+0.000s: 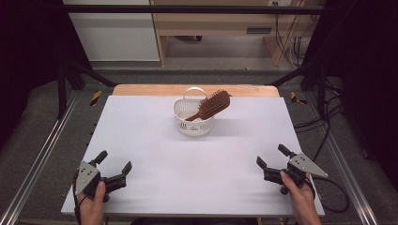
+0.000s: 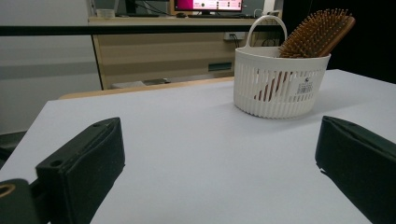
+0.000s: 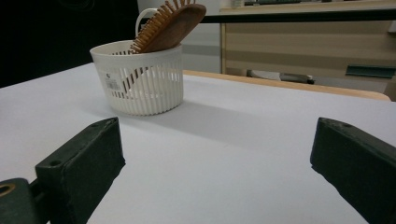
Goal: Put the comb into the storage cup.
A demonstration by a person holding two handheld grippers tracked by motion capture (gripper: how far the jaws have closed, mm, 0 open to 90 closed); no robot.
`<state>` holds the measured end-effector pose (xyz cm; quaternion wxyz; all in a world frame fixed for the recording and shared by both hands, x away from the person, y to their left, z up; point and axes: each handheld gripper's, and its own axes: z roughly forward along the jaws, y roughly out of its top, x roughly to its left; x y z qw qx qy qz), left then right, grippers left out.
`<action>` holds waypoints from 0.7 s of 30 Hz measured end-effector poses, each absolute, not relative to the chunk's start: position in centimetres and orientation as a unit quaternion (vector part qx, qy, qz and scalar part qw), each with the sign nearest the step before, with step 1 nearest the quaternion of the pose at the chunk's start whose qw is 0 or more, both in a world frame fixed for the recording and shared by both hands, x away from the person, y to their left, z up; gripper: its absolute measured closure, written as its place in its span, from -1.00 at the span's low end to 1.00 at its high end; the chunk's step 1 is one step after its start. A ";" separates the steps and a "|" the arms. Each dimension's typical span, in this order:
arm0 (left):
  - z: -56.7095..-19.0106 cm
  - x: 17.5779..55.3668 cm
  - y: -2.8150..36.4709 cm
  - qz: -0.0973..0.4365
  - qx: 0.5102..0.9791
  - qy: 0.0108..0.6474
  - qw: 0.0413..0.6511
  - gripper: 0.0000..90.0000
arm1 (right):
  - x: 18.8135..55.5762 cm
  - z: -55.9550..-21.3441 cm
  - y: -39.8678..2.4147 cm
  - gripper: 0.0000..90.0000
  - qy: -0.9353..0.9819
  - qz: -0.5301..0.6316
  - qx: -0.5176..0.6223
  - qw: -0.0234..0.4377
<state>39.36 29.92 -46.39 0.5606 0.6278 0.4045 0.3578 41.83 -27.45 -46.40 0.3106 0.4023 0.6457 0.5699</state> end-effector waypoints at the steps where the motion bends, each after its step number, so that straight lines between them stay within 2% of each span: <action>1: -46.4 39.4 29.9 0.358 0.628 0.404 0.561 -0.97 | 41.8 -46.4 -27.4 -0.94 0.647 0.570 0.400 0.310; 21: -46.2 39.2 29.9 0.364 0.627 0.392 0.566 -0.97 | 41.8 -47.0 -25.3 -0.94 0.662 0.578 0.376 0.296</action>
